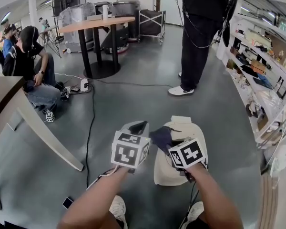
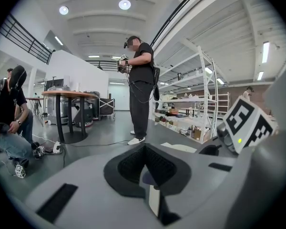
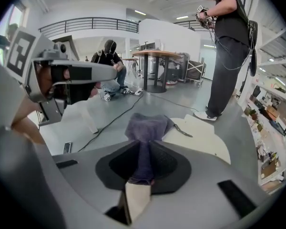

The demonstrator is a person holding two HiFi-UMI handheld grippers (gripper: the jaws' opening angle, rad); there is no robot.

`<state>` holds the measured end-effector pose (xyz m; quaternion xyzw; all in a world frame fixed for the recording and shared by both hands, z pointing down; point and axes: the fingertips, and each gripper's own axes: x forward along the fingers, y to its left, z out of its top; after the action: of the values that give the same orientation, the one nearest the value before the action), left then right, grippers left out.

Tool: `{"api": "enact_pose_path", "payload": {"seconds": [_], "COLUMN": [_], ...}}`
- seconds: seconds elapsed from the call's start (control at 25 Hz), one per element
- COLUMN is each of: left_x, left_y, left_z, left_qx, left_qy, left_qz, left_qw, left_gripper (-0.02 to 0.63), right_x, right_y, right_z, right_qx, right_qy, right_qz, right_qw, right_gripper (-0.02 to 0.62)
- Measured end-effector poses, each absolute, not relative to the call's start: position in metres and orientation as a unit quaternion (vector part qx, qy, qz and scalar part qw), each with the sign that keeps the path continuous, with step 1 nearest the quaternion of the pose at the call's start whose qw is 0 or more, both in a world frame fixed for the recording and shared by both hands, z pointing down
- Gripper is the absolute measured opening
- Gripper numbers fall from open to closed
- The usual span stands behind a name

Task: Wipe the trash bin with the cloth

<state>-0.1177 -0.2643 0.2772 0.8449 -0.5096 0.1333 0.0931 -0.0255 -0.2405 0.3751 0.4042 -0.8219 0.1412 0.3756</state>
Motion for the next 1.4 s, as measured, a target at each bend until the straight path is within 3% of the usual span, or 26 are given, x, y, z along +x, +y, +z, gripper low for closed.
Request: {"api": "enact_pose_path", "payload": {"seconds": [0.44, 1.4], "left_x": [-0.124, -0.048], "left_y": [-0.260, -0.244], "left_z": [0.284, 0.313], "left_qx": [0.842, 0.872], "left_qy": [-0.510, -0.443], "left_qz": [0.141, 0.181], "left_qw": [0.103, 0.099], "left_gripper": [-0.003, -0.003], "right_x": [-0.011, 0.091], "right_y": [-0.244, -0.239], "right_z": [0.375, 0.383], "right_qx": [0.428, 0.501], "right_qy": [-0.812, -0.771], "right_qz": [0.136, 0.167], "right_qw": [0.373, 0.356], "right_gripper": [0.066, 0.066]}}
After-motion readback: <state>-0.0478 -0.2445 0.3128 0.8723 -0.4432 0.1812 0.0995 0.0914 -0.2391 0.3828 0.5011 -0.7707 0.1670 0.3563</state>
